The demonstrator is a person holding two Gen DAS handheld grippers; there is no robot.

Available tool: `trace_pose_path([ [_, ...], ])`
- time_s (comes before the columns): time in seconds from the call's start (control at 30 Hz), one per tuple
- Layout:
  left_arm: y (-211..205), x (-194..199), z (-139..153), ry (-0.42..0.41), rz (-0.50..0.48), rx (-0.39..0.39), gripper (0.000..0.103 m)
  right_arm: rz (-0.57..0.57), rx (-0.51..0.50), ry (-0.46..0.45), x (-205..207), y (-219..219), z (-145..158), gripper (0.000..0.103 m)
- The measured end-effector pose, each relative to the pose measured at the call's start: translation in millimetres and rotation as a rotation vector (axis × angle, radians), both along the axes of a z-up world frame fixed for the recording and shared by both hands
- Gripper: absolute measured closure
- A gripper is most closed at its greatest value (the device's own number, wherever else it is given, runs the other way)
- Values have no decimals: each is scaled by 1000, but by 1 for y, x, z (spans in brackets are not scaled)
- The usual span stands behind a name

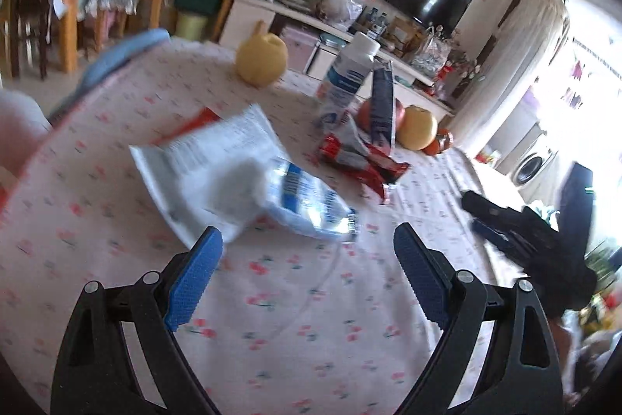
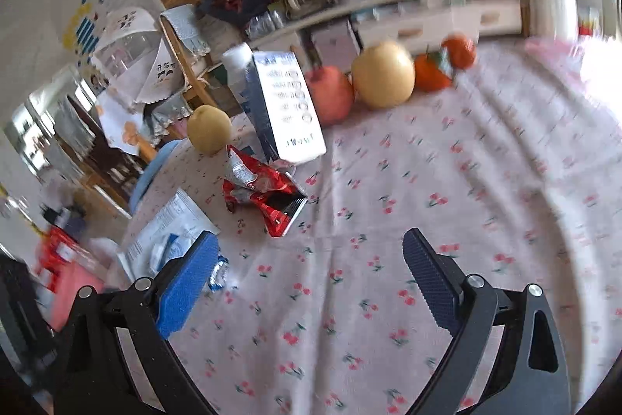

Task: Collect trash
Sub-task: 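Grasp the white milk carton with the right gripper while the left gripper grasps the white-blue MAGICDAY bag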

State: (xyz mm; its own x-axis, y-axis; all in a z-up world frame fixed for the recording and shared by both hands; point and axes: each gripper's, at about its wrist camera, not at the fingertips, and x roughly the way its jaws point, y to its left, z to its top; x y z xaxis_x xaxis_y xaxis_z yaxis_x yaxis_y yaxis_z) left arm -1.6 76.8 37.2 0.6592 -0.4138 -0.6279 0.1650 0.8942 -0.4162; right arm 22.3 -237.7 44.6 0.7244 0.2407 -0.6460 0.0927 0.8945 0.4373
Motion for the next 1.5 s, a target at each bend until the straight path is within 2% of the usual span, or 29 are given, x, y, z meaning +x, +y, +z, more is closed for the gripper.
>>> trace_pose_path([
  [0.1,-6,9,-9,44,10,-52,13,-2,78,36,17,-6,-8,8],
  [0.2,-9,16,-16,79,32,-102,13,0,80,39,34,-8,-11,8],
  [0.67,-28,45,-37,142,128,-98,13,75,28,15,119,-8,-16,8],
  [1.07,-24,57,-38,117,183,-110,13,170,47,1,161,1,-25,8],
  [1.13,-21,58,-38,117,191,-120,13,197,44,-17,162,6,-23,14],
  [1.17,-20,59,-38,115,196,-120,13,208,36,-26,163,9,-23,28],
  [1.2,-20,59,-38,114,198,-119,13,216,31,-24,163,12,-23,33],
  [1.3,-20,59,-38,109,202,-111,17,248,-3,-28,162,21,-24,36],
  [1.37,-19,59,-38,111,207,-101,28,272,-11,-33,159,26,-25,37],
  [1.5,-15,59,-41,115,218,-118,39,336,-29,-44,147,35,-26,38],
])
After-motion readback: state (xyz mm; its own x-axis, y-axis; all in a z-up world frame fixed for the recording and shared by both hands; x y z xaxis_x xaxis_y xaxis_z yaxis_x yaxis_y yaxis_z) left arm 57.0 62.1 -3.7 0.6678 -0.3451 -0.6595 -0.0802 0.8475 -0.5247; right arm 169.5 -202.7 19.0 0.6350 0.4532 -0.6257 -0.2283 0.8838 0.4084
